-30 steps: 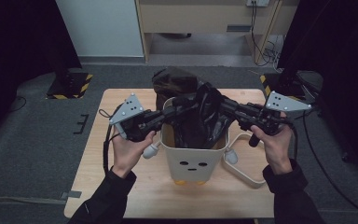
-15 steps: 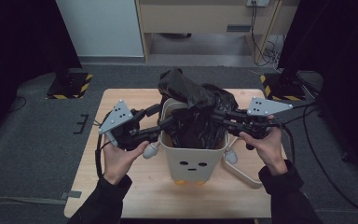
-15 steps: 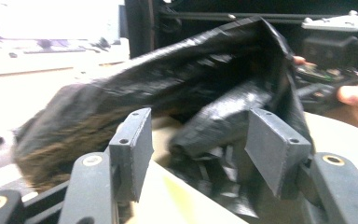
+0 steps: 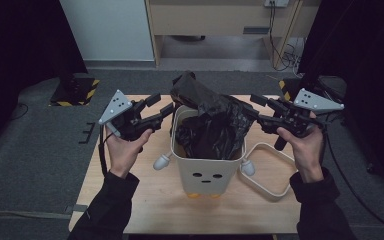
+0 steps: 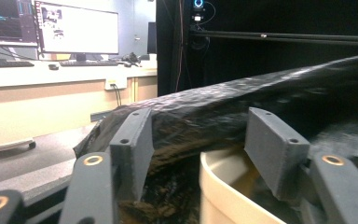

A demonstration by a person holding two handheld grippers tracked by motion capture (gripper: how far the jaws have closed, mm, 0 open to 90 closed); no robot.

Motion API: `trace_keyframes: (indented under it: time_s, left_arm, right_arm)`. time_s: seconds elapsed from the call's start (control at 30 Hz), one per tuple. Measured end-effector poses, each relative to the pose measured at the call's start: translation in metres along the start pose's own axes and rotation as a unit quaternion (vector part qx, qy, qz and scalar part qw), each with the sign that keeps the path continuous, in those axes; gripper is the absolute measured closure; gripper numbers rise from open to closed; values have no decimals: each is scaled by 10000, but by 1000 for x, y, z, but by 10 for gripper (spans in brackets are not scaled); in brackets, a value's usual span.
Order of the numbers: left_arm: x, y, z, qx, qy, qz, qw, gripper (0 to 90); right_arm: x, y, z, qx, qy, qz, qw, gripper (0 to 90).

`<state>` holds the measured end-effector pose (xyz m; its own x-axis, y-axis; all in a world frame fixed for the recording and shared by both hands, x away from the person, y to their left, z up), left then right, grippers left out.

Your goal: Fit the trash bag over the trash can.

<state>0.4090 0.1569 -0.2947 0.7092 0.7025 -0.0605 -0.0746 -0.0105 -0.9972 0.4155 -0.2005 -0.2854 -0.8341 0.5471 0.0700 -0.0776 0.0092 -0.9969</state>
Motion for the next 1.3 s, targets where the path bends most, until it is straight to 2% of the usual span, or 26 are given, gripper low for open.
trace_keyframes:
  time_s: [0.07, 0.13, 0.2, 0.23, 0.3, 0.43, 0.5, 0.57, 0.6, 0.63, 0.73, 0.83, 0.97, 1.0, 1.03, 1.13, 1.17, 1.23, 1.3]
  left_arm:
    - [4, 1, -9, 29, 18, -19, 10000, 381]
    - [8, 4, -19, 59, 104, 8, 9999, 360]
    - [12, 7, -27, 155, 101, -38, 9998, 350]
    - [12, 9, -31, 154, 174, -17, 9997, 350]
    - [14, 11, -36, 168, 239, -19, 9996, 350]
    - [16, 14, -45, 231, 372, 70, 9990, 386]
    - [17, 15, -50, 260, 500, 147, 9983, 449]
    - [17, 15, -53, 264, 591, 195, 9977, 512]
    - [16, 15, -55, 293, 646, 258, 9971, 557]
    - [15, 15, -57, 309, 677, 269, 9969, 656]
    - [12, 14, -59, 302, 804, 226, 9960, 787]
    - [7, 10, -53, 208, 901, 182, 9956, 900]
    - [-2, 6, -35, 142, 940, 65, 9954, 900]
    - [-4, 6, -30, 121, 966, 51, 9952, 900]
    - [-9, 6, -20, 89, 1002, -10, 9949, 900]
    - [-17, 8, -6, 88, 1035, -63, 9946, 900]
    - [-20, 9, -1, 135, 1016, -70, 9947, 893]
    - [-22, 10, 6, 156, 888, -22, 9959, 823]
    - [-22, 12, 14, 122, 777, 4, 9969, 732]
  right_arm:
    - [-6, 6, -6, 88, -9, -100, 9999, 410]
    - [-10, 18, -15, 313, -55, -173, 9993, 405]
    - [-11, 28, -24, 457, -183, -286, 9984, 417]
    - [-10, 31, -27, 429, -242, -368, 9981, 428]
    - [-10, 33, -30, 374, -411, -531, 9970, 517]
    - [-10, 30, -33, 474, -382, -455, 9971, 636]
    - [-11, 27, -34, 502, -263, -357, 9978, 715]
    - [-11, 26, -34, 461, -197, -292, 9983, 747]
    - [-11, 26, -34, 391, -164, -273, 9987, 766]
    - [-11, 25, -33, 302, -130, -209, 9992, 808]
    - [-8, 22, -32, 123, -154, -150, 9997, 846]
    - [1, 15, -29, -3, -324, -14, 9995, 860]
    - [15, 8, -23, -15, -650, 167, 9977, 862]
    - [20, 8, -20, 31, -768, 222, 9968, 862]
    - [23, 9, -19, 78, -814, 247, 9963, 862]
    - [32, 16, -15, 231, -979, 315, 9944, 859]
    - [35, 18, -14, 284, -1036, 336, 9936, 857]
    - [40, 22, -15, 427, -1140, 376, 9918, 850]
    - [42, 26, -18, 636, -1122, 413, 9908, 834]
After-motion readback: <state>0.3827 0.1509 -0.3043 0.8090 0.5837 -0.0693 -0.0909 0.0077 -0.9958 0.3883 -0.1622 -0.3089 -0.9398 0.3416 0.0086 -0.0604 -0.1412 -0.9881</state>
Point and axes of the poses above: each handheld gripper's, and its own axes: z roughly backward along the jaws, y roughly out of its underside, x roughly to its left, the point moved 3 cm from there along -z, roughly forward along the jaws, and after that the axes turned 1 degree about x, right-handed, at the moved point
